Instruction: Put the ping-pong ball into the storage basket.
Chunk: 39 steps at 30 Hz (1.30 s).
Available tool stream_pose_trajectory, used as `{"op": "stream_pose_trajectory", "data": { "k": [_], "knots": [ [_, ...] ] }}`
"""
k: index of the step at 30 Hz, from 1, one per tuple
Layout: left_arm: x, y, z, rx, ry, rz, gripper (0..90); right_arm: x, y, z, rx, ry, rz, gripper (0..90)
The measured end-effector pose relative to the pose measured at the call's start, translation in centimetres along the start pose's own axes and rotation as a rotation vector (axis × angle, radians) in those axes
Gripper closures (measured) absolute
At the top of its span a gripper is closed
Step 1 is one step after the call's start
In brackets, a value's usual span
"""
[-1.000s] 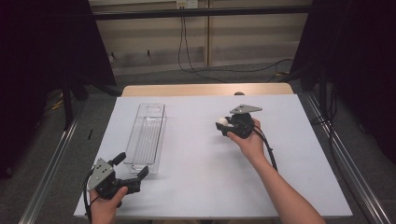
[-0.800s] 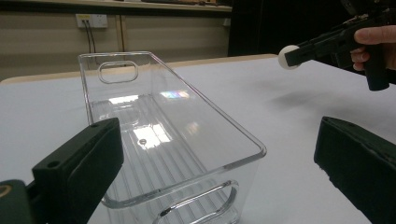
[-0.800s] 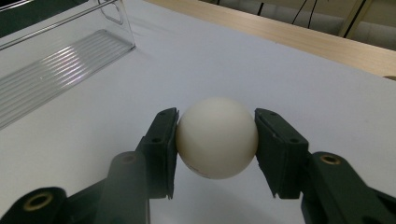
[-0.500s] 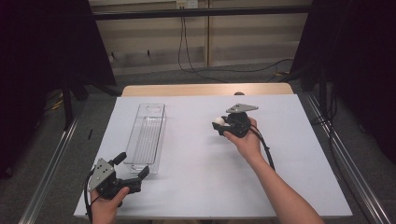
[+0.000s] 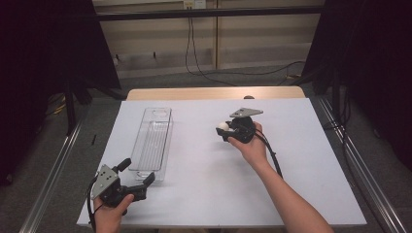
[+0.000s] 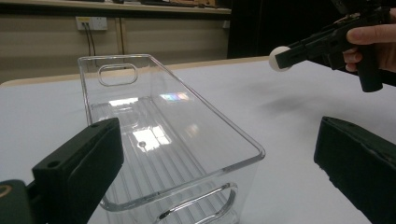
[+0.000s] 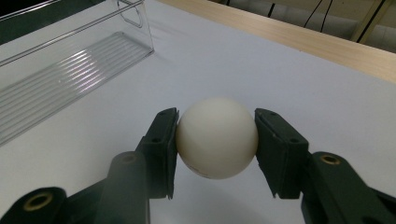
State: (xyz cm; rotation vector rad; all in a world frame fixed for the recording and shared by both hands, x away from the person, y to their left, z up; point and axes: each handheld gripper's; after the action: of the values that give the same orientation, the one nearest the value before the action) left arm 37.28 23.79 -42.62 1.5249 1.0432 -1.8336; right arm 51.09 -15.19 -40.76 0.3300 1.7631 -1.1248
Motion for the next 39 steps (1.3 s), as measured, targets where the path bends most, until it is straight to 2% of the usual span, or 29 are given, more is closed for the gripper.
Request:
{"op": "stream_pose_trajectory", "data": {
  "k": [39],
  "knots": [
    [0.0,0.0,0.1,0.001,0.004,-0.011,1.6,-1.2,0.6,-1.6,-0.033,-0.018,-0.003,51.3]
  ]
}}
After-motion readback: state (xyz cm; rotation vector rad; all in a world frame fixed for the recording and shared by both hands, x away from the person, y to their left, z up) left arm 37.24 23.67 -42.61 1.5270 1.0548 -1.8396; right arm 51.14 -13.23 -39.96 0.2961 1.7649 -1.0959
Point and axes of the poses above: each handheld gripper's, and its own axes: y roughly forward along the jaws, x roughly out of its underside, z roughly to its right, and after that the axes turned 2 degrees about -x, right-handed
